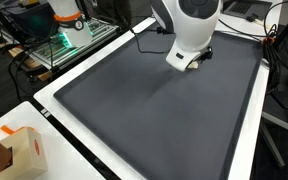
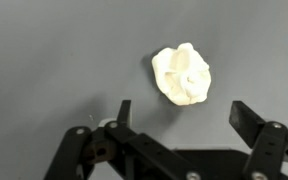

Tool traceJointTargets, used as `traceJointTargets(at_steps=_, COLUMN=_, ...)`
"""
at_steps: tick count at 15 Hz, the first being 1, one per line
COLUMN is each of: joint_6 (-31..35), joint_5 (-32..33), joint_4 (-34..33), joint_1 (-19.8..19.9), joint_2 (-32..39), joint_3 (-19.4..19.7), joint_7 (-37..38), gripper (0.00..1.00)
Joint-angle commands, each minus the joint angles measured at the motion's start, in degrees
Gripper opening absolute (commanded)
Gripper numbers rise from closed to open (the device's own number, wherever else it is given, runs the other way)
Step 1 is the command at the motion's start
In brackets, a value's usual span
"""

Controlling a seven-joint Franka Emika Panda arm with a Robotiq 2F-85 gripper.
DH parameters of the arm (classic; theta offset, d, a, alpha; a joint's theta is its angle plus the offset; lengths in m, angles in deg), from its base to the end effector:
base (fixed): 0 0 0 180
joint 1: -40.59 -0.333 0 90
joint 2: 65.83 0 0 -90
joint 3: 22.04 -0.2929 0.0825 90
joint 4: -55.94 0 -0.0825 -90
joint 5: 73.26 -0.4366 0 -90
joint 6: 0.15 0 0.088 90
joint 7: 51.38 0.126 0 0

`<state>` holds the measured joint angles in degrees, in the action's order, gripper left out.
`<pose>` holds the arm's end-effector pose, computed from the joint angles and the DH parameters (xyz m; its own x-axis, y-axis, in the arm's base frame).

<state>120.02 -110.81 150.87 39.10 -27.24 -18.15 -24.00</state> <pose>0.6872 0.0125 0.1357 0.5898 -0.6723 -0.4473 -0.8021 -0.5518 -0.2283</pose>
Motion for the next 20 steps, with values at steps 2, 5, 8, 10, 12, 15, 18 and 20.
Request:
traceJointTargets(at_steps=2, joint_6=-3.59, joint_5=13.81, joint_4=-5.29, joint_1=-2.91, joint_2=0.94, joint_3=1.29, joint_7=6.66, gripper=1.00)
traceJointTargets(at_steps=5, joint_6=-9.47, joint_5=23.02, joint_4=-10.56, joint_1=-5.02, joint_2=2.02, joint_3=1.24, joint_7=9.60, gripper=1.00)
traceJointTargets(at_steps=8, joint_6=-16.80, joint_5=30.64, joint_4=-16.93, joint_1=-7.57, joint_2=3.88, joint_3=0.75, joint_7=11.15, gripper=1.00)
traceJointTargets(at_steps=10, joint_6=-21.71, joint_5=34.88, joint_4=-21.64, joint_1=-9.50, joint_2=5.72, joint_3=0.25, joint_7=10.90, gripper=1.00)
traceJointTargets(at_steps=12, joint_6=-26.11, joint_5=38.94, joint_4=-26.27, joint_1=-11.74, joint_2=8.02, joint_3=-0.03, joint_7=10.11, gripper=1.00)
traceJointTargets(at_steps=15, joint_6=-30.37, joint_5=45.33, joint_4=-32.32, joint_1=-15.52, joint_2=11.61, joint_3=0.18, joint_7=9.41, gripper=1.00)
traceJointTargets(at_steps=18, joint_6=-32.47, joint_5=51.68, joint_4=-36.94, joint_1=-19.15, joint_2=15.23, joint_3=0.65, joint_7=8.21, gripper=1.00)
traceJointTargets(at_steps=20, joint_6=-32.90, joint_5=55.93, joint_4=-39.04, joint_1=-21.50, joint_2=17.40, joint_3=1.11, joint_7=7.37, gripper=1.00)
